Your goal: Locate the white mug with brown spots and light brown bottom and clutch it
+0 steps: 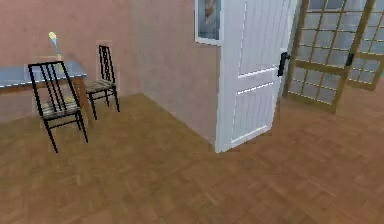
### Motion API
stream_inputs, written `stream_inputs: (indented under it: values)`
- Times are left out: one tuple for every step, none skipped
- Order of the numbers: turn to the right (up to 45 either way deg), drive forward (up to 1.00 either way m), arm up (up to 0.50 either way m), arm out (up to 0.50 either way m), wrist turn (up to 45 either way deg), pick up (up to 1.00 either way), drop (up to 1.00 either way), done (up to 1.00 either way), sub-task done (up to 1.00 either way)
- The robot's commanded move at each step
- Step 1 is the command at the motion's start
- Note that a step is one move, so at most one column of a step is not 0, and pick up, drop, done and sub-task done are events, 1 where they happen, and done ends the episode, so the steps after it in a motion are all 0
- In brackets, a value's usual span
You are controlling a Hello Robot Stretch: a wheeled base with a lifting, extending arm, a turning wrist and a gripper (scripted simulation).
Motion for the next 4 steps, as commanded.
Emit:
stream_inputs:
  values:
    - [-45.0, 0.0, 0.0, 0.0, 0.0, 0.0, 0.0, 0.0, 0.0]
    - [-21.0, 0.0, 0.0, 0.0, 0.0, 0.0, 0.0, 0.0, 0.0]
    - [0.0, 0.25, 0.0, 0.0, 0.0, 0.0, 0.0, 0.0, 0.0]
    - [-45.0, 0.0, 0.0, 0.0, 0.0, 0.0, 0.0, 0.0, 0.0]
